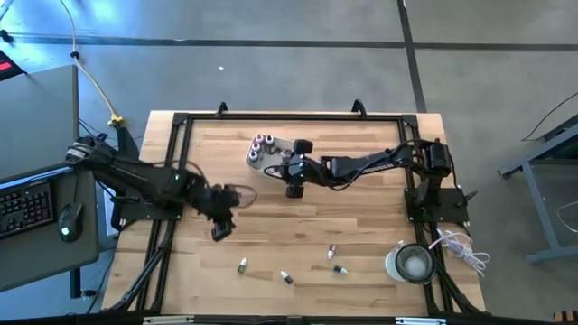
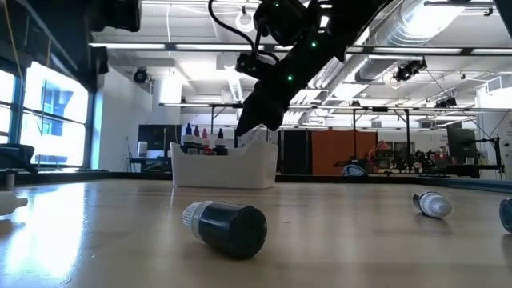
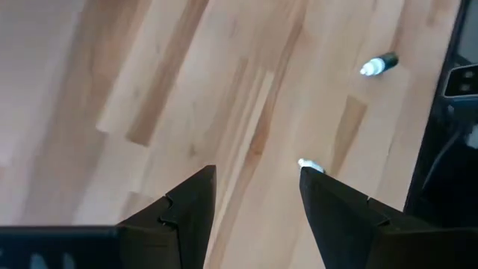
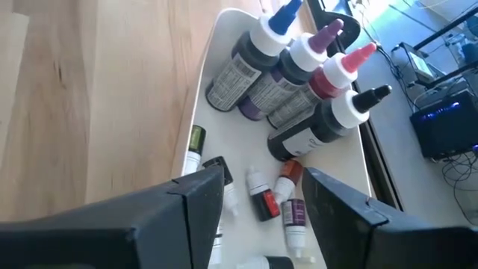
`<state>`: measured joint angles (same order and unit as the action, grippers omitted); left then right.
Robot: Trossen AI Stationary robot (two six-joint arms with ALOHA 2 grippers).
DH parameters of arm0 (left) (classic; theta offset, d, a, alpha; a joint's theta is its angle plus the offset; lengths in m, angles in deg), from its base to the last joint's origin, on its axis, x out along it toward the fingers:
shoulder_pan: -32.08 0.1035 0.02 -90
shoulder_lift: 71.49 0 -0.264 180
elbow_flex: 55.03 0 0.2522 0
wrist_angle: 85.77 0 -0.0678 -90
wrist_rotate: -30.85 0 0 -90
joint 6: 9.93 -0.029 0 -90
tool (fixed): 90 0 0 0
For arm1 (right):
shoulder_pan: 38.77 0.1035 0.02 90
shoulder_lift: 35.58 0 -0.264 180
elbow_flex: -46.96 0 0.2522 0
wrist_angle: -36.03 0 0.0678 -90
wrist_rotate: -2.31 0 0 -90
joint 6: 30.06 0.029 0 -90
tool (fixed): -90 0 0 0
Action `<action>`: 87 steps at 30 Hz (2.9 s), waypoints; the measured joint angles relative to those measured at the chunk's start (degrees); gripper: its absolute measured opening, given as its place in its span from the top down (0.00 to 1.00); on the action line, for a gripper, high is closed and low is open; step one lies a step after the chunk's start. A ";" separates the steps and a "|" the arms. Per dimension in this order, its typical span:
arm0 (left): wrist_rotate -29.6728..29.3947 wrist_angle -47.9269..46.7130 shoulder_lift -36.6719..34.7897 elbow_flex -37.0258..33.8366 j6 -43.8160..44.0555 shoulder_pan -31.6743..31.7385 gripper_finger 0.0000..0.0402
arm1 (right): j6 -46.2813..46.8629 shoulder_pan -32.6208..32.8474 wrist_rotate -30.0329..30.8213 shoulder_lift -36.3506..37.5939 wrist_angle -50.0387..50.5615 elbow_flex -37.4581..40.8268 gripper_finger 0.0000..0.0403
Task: Pick & Place food coloring
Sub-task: Put the small left green food coloring bottle into the white bin
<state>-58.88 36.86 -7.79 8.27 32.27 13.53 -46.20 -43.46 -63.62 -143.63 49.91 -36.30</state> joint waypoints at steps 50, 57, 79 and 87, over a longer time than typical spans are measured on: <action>-3.40 26.36 32.43 -1.33 34.63 -17.80 0.66 | -20.36 -0.20 10.67 0.02 -13.69 -6.63 0.56; -3.11 26.51 32.50 -1.42 36.78 -17.76 0.88 | -25.67 -0.20 17.92 0.02 -13.37 -8.24 0.56; 6.22 20.15 28.50 0.79 16.07 -12.43 0.83 | -31.88 -0.20 19.96 0.04 -15.08 -8.24 0.56; 10.03 9.21 28.40 8.50 15.05 -14.77 0.64 | -31.91 -0.20 19.94 0.04 -14.97 -8.24 0.56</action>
<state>-48.85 46.07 20.61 16.77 47.32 -1.25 -78.11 -43.66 -43.68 -143.58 34.94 -44.54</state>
